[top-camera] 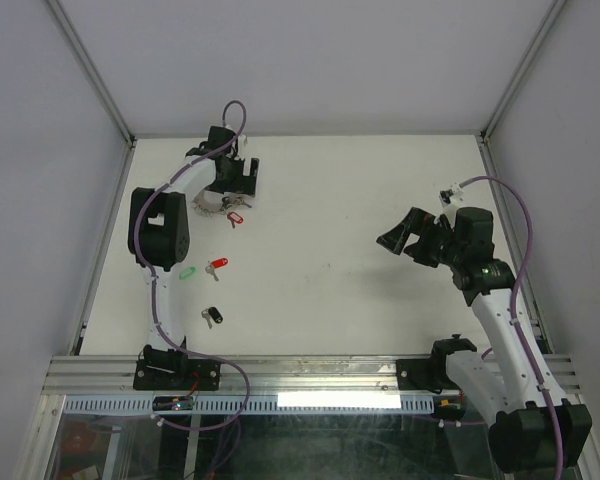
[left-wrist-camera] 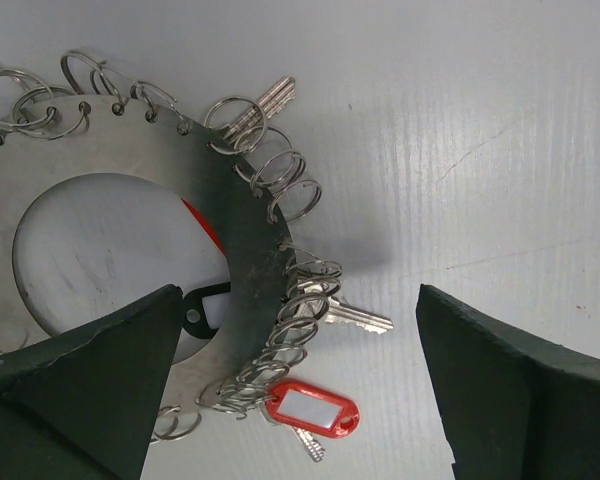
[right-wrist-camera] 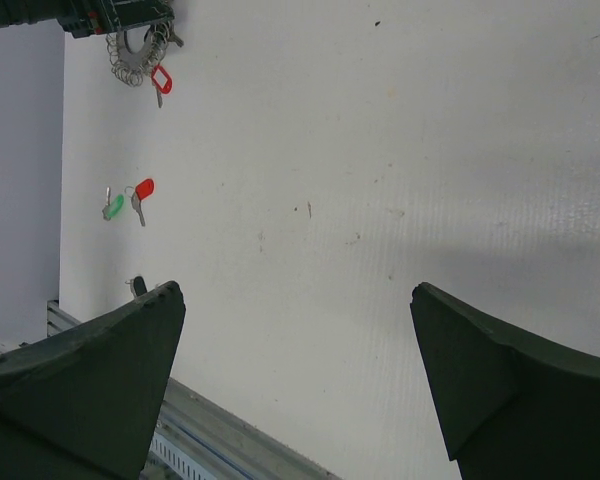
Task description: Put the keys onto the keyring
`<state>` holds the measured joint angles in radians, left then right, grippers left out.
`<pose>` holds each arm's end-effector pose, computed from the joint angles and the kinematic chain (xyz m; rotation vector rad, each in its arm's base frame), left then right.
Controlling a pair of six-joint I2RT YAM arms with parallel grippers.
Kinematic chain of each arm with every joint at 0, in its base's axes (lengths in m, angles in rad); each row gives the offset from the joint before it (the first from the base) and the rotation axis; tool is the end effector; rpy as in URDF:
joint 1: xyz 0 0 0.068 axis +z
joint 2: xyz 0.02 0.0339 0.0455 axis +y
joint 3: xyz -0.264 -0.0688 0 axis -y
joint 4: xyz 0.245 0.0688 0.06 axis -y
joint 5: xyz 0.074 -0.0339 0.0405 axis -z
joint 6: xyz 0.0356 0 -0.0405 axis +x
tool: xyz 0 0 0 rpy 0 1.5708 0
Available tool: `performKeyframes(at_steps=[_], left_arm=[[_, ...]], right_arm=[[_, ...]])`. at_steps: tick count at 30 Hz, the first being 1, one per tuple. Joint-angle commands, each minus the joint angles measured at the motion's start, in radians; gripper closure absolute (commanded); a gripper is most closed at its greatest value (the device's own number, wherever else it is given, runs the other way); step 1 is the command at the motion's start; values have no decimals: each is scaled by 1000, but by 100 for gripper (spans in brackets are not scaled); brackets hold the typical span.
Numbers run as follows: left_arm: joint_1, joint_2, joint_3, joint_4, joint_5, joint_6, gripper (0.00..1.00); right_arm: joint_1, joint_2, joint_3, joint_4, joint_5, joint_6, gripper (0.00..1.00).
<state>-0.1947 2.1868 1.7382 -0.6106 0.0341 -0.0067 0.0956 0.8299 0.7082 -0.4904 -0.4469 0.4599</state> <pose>0.4638 -0.0927 0.1812 0.2589 2.6209 -0.1139 0.1768 0.0324 0.2771 0.1437 2.2216 0.7983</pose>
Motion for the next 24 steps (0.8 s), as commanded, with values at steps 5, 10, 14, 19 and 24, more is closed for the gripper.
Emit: performKeyframes(at_steps=[5, 10, 14, 19, 24], left_arm=[[3, 22, 60, -7, 61, 25, 1], [3, 29, 51, -6, 81, 31, 1], [-4, 36, 46, -11, 104, 24, 1], [-40, 39, 29, -25, 94, 19, 1], [-98, 26, -12, -25, 95, -11, 2]], right_arm=[[-6, 19, 13, 62, -33, 16, 1], [-6, 21, 13, 60, -41, 18, 2], [-6, 16, 10, 54, -41, 19, 2], [-6, 8, 6, 47, -38, 20, 2], [-7, 2, 4, 44, -38, 24, 2]])
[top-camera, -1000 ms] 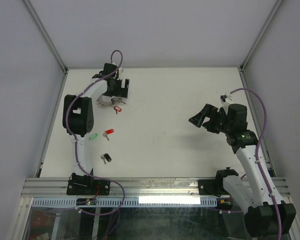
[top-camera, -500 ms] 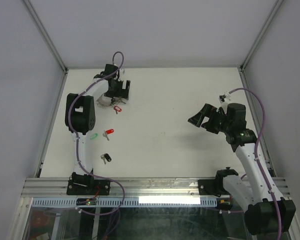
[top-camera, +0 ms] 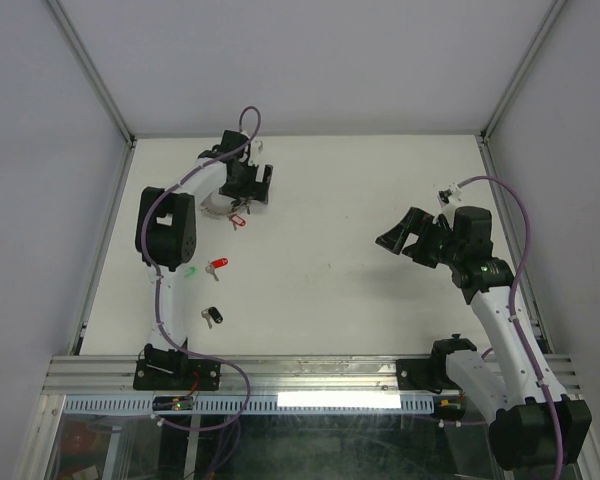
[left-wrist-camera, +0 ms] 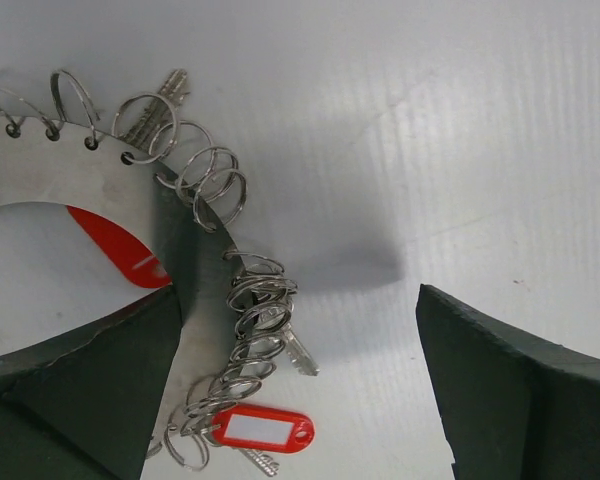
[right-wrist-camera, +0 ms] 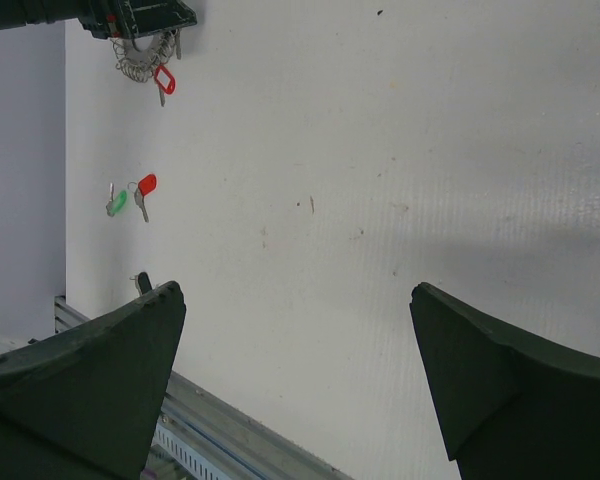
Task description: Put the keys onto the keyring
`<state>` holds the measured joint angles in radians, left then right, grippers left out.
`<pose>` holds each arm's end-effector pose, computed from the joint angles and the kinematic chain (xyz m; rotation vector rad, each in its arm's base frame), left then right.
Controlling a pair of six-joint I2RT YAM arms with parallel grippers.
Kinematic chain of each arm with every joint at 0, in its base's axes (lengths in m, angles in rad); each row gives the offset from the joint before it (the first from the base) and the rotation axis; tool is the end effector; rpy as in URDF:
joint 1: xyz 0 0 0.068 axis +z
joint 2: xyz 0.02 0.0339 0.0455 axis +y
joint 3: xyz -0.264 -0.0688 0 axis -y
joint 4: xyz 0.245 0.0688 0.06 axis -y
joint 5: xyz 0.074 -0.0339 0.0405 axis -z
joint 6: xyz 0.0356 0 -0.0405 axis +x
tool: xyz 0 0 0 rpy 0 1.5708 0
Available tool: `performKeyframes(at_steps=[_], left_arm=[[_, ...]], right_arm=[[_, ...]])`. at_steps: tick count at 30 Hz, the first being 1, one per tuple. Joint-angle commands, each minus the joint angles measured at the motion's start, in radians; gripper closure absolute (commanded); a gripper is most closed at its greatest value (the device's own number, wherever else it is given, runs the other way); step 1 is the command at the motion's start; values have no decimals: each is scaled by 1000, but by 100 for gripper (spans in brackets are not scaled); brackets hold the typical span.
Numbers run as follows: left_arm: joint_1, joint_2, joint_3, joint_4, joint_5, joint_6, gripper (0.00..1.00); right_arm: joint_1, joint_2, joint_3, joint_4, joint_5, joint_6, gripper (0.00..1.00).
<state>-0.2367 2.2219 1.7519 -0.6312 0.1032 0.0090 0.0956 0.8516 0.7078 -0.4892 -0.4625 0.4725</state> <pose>0.4610 -0.1150 0.1685 0.3611 2.6547 -0.2103 0.1802 0.0332 0.2738 0.1567 2.2435 0.8218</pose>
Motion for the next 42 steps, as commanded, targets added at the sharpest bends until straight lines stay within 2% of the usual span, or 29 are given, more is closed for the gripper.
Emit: performKeyframes(at_steps=[1, 15, 27, 32, 42], left_arm=[[-70, -16, -38, -4, 29, -32, 2], [-344, -124, -250, 119, 38, -210, 4], [-582, -153, -280, 229, 36, -344, 5], [-670, -166, -251, 262, 18, -370, 4], [-653, -354, -241, 299, -76, -285, 4]], right_arm=[[-6, -22, 4, 41, -22, 12, 2], [-6, -60, 23, -8, 41, 8, 3], [-6, -188, 18, -61, 250, 70, 4], [-6, -205, 14, -61, 280, 98, 5], [-6, -175, -5, -67, 300, 127, 6]])
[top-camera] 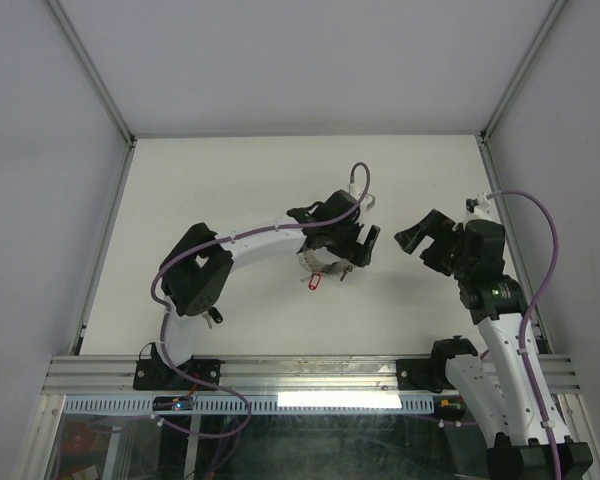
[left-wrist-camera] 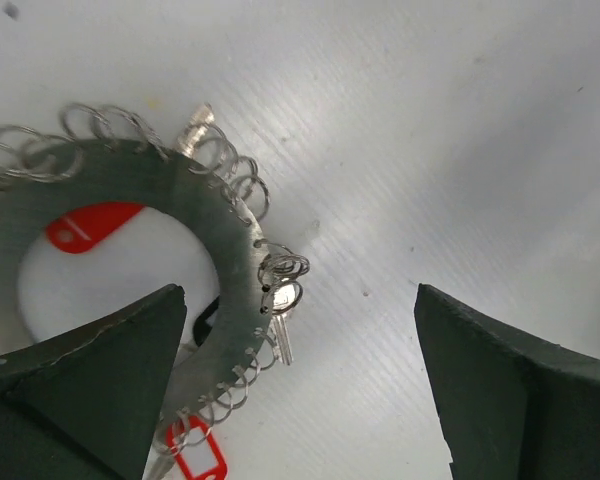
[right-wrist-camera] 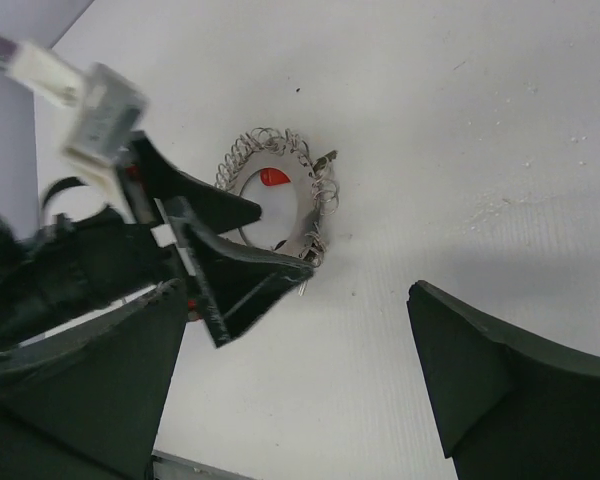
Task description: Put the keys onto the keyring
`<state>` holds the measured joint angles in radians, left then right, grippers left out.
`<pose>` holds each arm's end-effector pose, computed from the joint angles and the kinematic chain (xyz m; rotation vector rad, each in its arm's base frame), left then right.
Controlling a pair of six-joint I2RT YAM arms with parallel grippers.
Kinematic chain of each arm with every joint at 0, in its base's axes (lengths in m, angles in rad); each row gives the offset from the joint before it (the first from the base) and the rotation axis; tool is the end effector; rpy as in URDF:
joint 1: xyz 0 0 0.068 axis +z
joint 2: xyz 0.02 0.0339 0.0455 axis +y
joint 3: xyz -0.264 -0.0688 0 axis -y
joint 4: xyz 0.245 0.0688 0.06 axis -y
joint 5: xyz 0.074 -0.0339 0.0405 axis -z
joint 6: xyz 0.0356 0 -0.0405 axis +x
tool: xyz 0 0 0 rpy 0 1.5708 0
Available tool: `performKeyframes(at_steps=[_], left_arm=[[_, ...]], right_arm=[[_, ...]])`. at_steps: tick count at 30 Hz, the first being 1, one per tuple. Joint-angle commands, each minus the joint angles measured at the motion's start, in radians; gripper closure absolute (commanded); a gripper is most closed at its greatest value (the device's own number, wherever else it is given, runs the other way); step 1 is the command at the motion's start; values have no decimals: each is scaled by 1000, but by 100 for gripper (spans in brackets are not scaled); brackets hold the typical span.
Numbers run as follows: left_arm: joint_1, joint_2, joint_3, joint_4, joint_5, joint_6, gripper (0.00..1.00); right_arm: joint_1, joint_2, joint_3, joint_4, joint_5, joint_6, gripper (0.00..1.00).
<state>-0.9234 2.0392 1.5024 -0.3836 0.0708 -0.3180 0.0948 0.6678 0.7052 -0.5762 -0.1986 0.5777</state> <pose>0.2674 -0.3578 0.1882 0.8021 2.4644 -0.5828 0.1474 0.0211 0.2902 0.3969 2.1212 0.6059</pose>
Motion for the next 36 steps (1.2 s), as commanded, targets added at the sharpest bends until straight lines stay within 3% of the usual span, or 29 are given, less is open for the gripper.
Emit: performKeyframes(at_steps=[1, 8, 17, 26, 36], left_arm=[[42, -192, -3, 57, -47, 48, 4], [185, -336, -174, 64, -72, 37, 4], [338, -606, -423, 44, -144, 25, 3], [383, -811, -490, -40, -274, 19, 1], [388, -861, -496, -108, -408, 10, 1]], right_arm=[[-6, 13, -2, 20, 39, 22, 6], [-5, 73, 0, 17, 48, 2, 9], [62, 346, 62, 53, -22, -89, 20], [306, 700, 238, 72, 154, -174, 21], [397, 961, 388, 62, 269, -254, 23]])
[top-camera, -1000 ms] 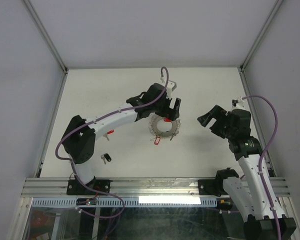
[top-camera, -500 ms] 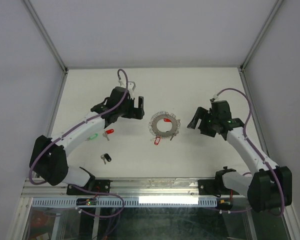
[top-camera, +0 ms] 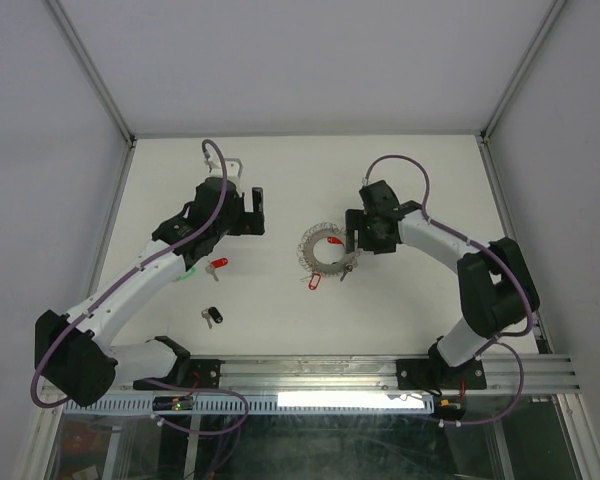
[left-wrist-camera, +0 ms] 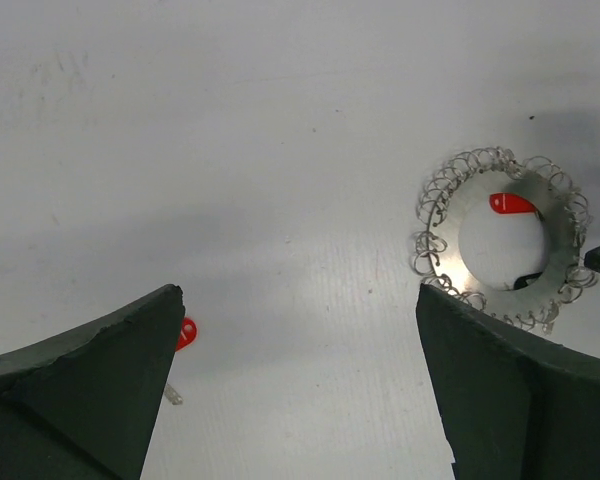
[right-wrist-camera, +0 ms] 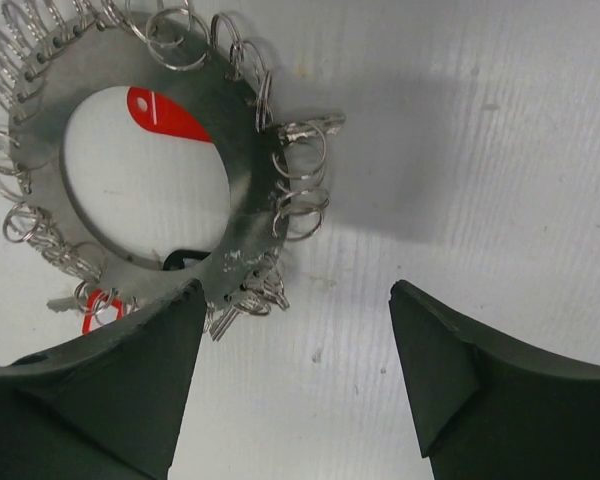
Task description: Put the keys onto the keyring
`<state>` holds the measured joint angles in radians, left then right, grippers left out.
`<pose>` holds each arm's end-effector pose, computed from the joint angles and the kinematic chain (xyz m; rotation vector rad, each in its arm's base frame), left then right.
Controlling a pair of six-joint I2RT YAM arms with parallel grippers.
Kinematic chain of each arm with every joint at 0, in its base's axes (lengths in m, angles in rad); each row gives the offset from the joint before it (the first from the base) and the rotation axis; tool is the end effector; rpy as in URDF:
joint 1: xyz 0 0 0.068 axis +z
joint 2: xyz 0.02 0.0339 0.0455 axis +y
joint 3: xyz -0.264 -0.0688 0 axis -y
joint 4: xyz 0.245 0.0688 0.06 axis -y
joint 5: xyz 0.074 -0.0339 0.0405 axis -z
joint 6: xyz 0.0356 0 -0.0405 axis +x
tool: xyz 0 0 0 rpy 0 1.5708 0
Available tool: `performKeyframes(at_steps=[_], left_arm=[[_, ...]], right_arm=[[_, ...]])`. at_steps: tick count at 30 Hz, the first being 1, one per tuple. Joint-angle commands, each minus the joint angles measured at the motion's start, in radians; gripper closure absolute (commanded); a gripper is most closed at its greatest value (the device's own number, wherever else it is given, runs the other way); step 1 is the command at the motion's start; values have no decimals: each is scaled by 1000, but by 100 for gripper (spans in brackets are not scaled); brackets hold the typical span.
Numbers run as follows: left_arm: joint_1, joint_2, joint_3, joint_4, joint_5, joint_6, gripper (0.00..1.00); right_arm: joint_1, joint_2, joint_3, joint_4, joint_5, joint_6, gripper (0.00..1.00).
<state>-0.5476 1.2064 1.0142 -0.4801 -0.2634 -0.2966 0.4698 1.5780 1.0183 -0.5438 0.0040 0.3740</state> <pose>0.2291 -0.1288 0.3048 0.1370 2.2170 -0.1700 0.2771 0.1406 0.2004 -0.1281 2.6989 0.2584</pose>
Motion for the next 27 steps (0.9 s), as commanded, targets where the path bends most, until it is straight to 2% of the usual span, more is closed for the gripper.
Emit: performKeyframes(at_steps=[1, 11, 19, 27], left_arm=[[12, -29, -11, -6, -73, -10, 1], [12, -37, -35, 3, -75, 18, 1], [13, -51, -35, -8, -75, 5, 1], [12, -43, -30, -22, -79, 5, 1]], right_arm=[[26, 71, 86, 31, 68, -55, 23], [69, 199, 165, 44, 83, -115, 27], [122, 262, 202, 7, 155, -164, 46], [173, 213, 127, 45, 59, -285, 56]])
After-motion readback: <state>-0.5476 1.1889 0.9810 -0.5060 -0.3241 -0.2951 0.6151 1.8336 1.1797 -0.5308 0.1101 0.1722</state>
